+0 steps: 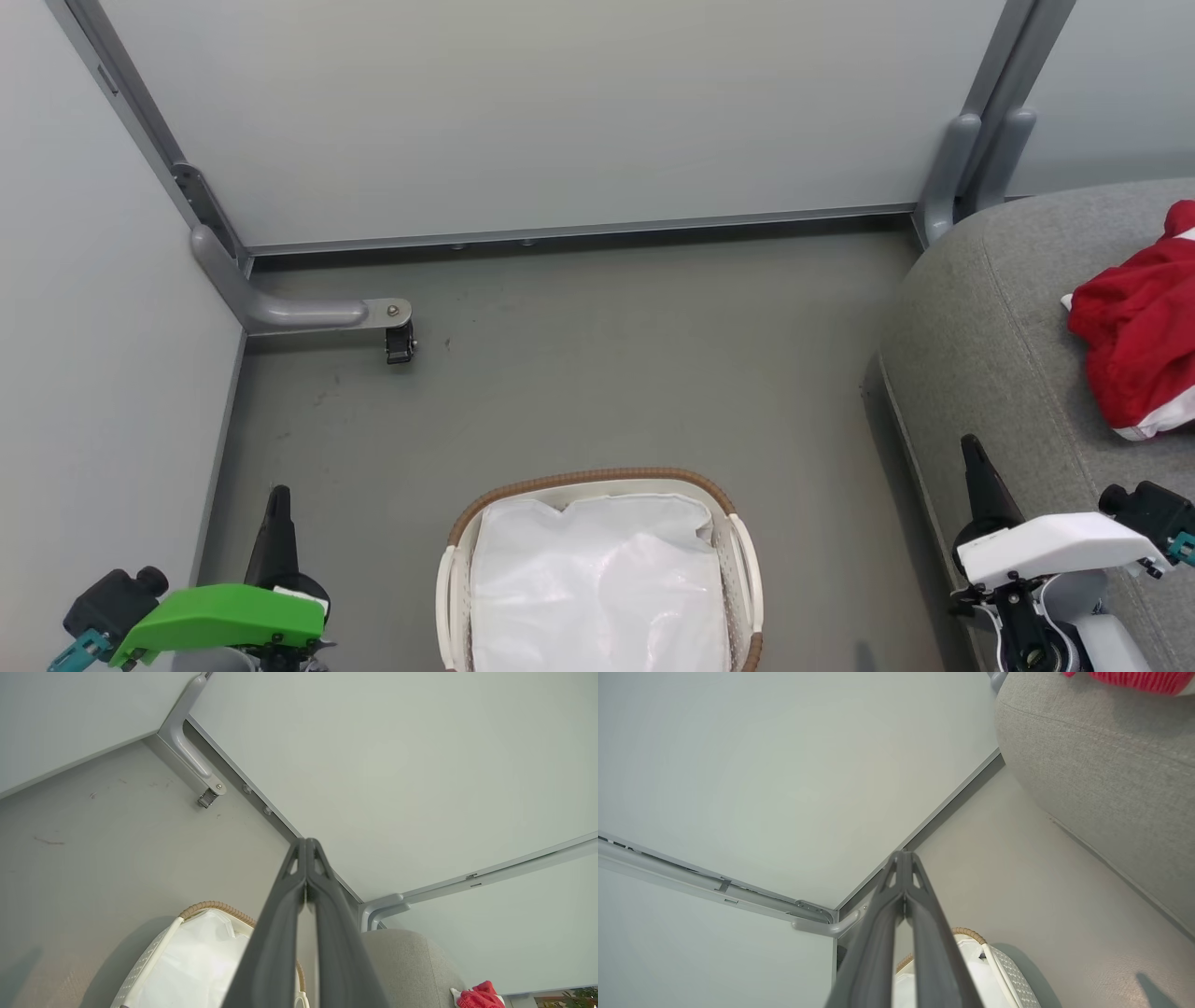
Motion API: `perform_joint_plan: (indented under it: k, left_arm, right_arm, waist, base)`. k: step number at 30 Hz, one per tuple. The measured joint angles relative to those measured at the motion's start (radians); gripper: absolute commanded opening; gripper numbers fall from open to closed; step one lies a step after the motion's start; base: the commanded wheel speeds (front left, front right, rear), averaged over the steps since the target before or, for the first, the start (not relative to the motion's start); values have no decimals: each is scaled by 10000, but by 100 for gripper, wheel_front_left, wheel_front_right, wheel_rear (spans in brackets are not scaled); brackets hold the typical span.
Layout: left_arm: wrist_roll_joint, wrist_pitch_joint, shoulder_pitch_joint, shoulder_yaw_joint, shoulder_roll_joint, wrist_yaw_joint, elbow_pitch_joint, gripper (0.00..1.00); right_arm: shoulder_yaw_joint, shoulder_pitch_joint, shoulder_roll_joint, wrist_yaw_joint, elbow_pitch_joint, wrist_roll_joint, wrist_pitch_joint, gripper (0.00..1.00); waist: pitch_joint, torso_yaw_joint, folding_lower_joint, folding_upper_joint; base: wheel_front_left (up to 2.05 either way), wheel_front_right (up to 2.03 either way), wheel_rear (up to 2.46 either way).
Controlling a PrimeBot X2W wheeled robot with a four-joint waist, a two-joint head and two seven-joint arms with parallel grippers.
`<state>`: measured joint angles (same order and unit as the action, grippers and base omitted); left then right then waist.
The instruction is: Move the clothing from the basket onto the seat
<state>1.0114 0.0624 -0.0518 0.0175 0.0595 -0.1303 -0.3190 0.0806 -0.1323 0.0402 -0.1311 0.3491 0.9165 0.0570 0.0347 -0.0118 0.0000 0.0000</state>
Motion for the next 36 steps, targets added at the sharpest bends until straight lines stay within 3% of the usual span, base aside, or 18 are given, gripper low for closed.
perform_joint_plan:
  k: [36]
  left_arm:
    - [3277, -951, -230, 497, -35, 0, 403, 0]
  right_arm:
    - [176, 106, 38, 0, -560, 3802, -936, 0]
  waist:
    - [-149, 55, 0, 0]
  base:
    - [0, 0, 0]
